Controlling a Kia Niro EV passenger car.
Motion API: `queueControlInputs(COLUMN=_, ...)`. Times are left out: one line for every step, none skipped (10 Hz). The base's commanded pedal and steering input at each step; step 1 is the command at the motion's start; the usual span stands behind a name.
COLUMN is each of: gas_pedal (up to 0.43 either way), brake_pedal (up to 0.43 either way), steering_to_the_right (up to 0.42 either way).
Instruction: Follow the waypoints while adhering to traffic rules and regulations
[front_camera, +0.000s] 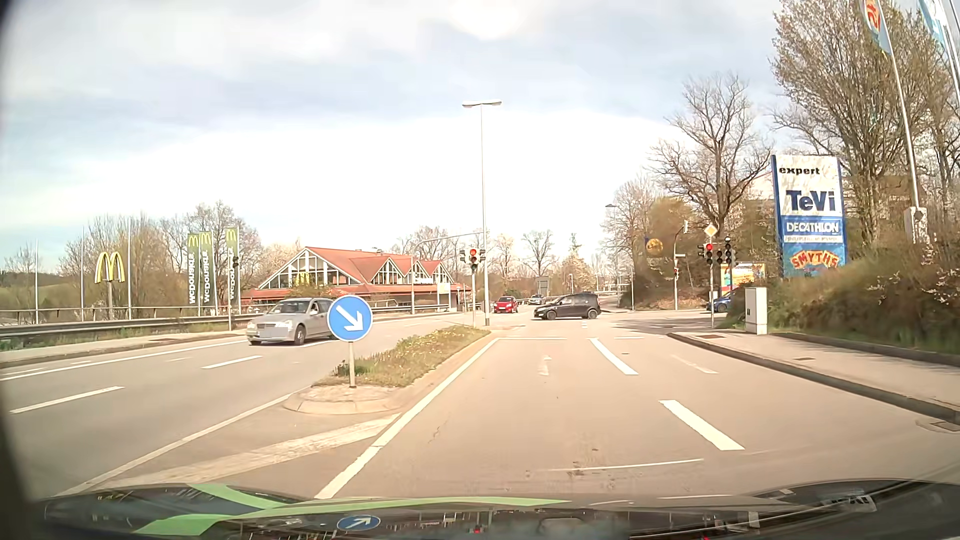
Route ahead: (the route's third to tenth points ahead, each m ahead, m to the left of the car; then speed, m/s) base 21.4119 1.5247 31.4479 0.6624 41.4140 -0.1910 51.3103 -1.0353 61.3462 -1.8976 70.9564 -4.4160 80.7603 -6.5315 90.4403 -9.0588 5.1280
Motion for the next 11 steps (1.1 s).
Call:
queueControlInputs(gas_pedal=0.0, brake_pedal=0.128, steering_to_the_right=0.025)
queueControlInputs(gas_pedal=0.0, brake_pedal=0.128, steering_to_the_right=0.038)
queueControlInputs(gas_pedal=0.0, brake_pedal=0.128, steering_to_the_right=0.044)
queueControlInputs(gas_pedal=0.0, brake_pedal=0.128, steering_to_the_right=0.044)
queueControlInputs(gas_pedal=0.0, brake_pedal=0.14, steering_to_the_right=0.044)
queueControlInputs(gas_pedal=0.0, brake_pedal=0.152, steering_to_the_right=0.044)
queueControlInputs(gas_pedal=0.0, brake_pedal=0.152, steering_to_the_right=0.044)
queueControlInputs(gas_pedal=0.0, brake_pedal=0.159, steering_to_the_right=0.043)
queueControlInputs(gas_pedal=0.0, brake_pedal=0.159, steering_to_the_right=0.034)
queueControlInputs(gas_pedal=0.0, brake_pedal=0.159, steering_to_the_right=0.015)
queueControlInputs(gas_pedal=0.0, brake_pedal=0.159, steering_to_the_right=0.003)
